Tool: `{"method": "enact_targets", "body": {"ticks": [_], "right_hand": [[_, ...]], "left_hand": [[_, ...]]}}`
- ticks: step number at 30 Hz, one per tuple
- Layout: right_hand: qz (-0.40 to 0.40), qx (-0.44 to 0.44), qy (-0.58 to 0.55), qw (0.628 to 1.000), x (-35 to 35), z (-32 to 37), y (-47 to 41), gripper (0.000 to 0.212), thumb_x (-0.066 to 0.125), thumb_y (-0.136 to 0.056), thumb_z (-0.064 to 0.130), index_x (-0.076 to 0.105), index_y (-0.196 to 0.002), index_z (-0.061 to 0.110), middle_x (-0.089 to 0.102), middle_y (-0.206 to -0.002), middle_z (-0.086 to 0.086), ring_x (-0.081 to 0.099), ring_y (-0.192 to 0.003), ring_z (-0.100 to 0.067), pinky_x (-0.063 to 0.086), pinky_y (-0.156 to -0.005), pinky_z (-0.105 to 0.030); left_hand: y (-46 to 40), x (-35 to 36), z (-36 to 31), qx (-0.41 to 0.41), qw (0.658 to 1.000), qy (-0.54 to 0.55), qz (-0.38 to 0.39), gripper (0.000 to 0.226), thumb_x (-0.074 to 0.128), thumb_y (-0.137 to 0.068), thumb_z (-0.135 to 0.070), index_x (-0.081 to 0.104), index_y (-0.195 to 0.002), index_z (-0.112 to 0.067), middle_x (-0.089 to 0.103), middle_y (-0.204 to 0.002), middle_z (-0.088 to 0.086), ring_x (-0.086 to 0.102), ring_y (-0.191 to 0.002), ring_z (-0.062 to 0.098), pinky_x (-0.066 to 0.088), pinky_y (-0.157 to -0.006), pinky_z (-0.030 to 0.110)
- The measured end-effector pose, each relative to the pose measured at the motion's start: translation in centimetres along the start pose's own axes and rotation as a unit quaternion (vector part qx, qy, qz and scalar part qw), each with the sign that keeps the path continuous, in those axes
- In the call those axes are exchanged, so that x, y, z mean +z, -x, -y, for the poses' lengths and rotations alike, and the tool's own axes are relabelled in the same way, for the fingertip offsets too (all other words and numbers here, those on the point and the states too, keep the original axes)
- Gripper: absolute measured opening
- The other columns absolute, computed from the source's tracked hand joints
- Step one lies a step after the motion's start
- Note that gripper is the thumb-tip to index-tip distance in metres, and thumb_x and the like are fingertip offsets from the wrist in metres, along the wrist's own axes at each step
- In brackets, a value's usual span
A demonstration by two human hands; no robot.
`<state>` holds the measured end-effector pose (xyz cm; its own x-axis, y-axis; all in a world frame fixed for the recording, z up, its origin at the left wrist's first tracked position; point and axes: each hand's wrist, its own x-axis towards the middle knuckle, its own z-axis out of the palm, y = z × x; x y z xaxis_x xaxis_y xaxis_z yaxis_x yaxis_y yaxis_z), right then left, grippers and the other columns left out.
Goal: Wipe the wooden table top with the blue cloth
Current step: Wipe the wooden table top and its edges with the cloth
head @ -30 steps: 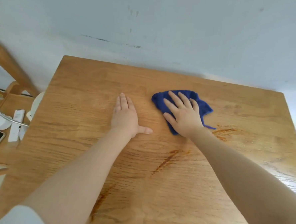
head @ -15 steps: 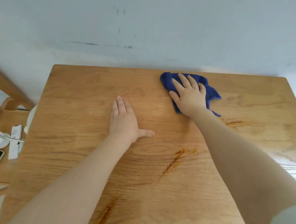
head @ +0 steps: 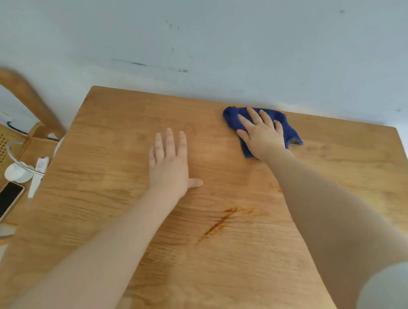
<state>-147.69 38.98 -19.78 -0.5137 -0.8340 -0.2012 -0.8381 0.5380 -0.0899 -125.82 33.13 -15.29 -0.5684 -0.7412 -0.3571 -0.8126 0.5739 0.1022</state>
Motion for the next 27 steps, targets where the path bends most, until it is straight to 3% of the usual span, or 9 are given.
{"method": "enact_targets", "body": {"ticks": [5, 9, 12, 16, 18, 21, 25, 27], "right_hand": [[0.002, -0.085, 0.010, 0.996, 0.8, -0.6, 5.9, 0.048, 0.024, -0.096, 0.050, 0.022, -0.143, 0.039, 0.005, -0.157, 0.007, 0.002, -0.143, -0.023, 0.008, -0.112, -0.048], [0.014, -0.180, 0.022, 0.983, 1.0, -2.9, 9.0, 0.061, 0.008, -0.088, 0.059, 0.027, -0.142, 0.037, 0.011, -0.156, 0.009, 0.008, -0.143, -0.021, 0.009, -0.111, -0.048], [0.008, -0.145, 0.023, 0.989, 0.1, -5.7, 4.6, 0.048, 0.022, -0.097, 0.050, 0.023, -0.143, 0.038, 0.009, -0.156, 0.009, 0.006, -0.143, -0.019, 0.009, -0.113, -0.047], [-0.024, -0.054, -0.012, 0.998, -0.1, -7.5, 0.2, 0.044, 0.022, -0.098, 0.046, 0.024, -0.142, 0.040, 0.011, -0.156, 0.006, 0.005, -0.143, -0.021, 0.009, -0.112, -0.050], [-0.036, -0.049, -0.013, 0.998, 0.2, -7.7, 0.8, 0.044, 0.024, -0.098, 0.046, 0.026, -0.142, 0.038, 0.012, -0.156, 0.005, 0.006, -0.143, -0.023, 0.009, -0.112, -0.050], [-0.038, -0.092, -0.001, 0.995, 0.9, -7.6, 4.5, 0.047, 0.026, -0.096, 0.048, 0.030, -0.141, 0.037, 0.015, -0.156, 0.006, 0.010, -0.143, -0.024, 0.011, -0.110, -0.051], [-0.023, -0.208, 0.001, 0.978, 1.2, -9.0, 8.6, 0.054, 0.022, -0.090, 0.052, 0.045, -0.134, 0.033, 0.034, -0.149, 0.002, 0.031, -0.137, -0.030, 0.024, -0.104, -0.055], [-0.008, -0.237, 0.007, 0.971, 0.5, -10.1, 7.1, 0.057, 0.018, -0.088, 0.055, 0.044, -0.135, 0.033, 0.030, -0.151, 0.004, 0.028, -0.138, -0.027, 0.022, -0.105, -0.053]], "left_hand": [[0.7, 0.2, -3.8, -0.004, 0.998, 0.065, -0.005, 0.109, 0.067, -0.078, -0.050, -0.005, -0.149, -0.010, 0.003, -0.159, 0.007, -0.009, -0.145, 0.027, 0.004, -0.117, 0.040], [0.2, 0.7, -9.0, 0.029, 0.995, 0.090, -0.010, 0.092, 0.057, -0.084, -0.048, 0.005, -0.150, -0.008, 0.009, -0.158, 0.007, -0.003, -0.145, 0.026, 0.006, -0.117, 0.040], [-0.4, 1.1, -11.0, 0.029, 0.995, 0.092, -0.015, 0.083, 0.047, -0.088, -0.047, 0.007, -0.149, -0.007, 0.010, -0.158, 0.009, 0.007, -0.145, 0.026, 0.009, -0.116, 0.037], [-0.4, 2.7, -11.5, 0.019, 0.999, 0.021, 0.030, 0.120, 0.050, -0.068, -0.079, -0.005, -0.150, -0.010, -0.010, -0.158, 0.010, -0.006, -0.145, 0.026, 0.001, -0.117, 0.039], [0.1, 3.2, -11.8, 0.008, 0.998, 0.028, 0.055, 0.134, 0.058, -0.057, -0.082, -0.011, -0.149, -0.012, -0.020, -0.156, 0.009, -0.014, -0.144, 0.025, -0.002, -0.117, 0.040], [0.5, 3.3, -12.3, -0.002, 0.999, 0.020, 0.051, 0.138, 0.061, -0.055, -0.080, -0.013, -0.149, -0.011, -0.022, -0.155, 0.010, -0.015, -0.144, 0.026, -0.003, -0.117, 0.040], [0.0, 2.3, -13.3, -0.020, 0.997, -0.016, 0.076, 0.137, 0.062, -0.058, -0.077, -0.013, -0.148, -0.007, -0.019, -0.155, 0.014, -0.012, -0.144, 0.029, -0.001, -0.117, 0.040], [-0.4, 2.2, -13.6, -0.029, 0.996, -0.022, 0.085, 0.137, 0.064, -0.059, -0.075, -0.013, -0.147, -0.006, -0.019, -0.155, 0.015, -0.011, -0.144, 0.030, 0.000, -0.117, 0.040]]}}
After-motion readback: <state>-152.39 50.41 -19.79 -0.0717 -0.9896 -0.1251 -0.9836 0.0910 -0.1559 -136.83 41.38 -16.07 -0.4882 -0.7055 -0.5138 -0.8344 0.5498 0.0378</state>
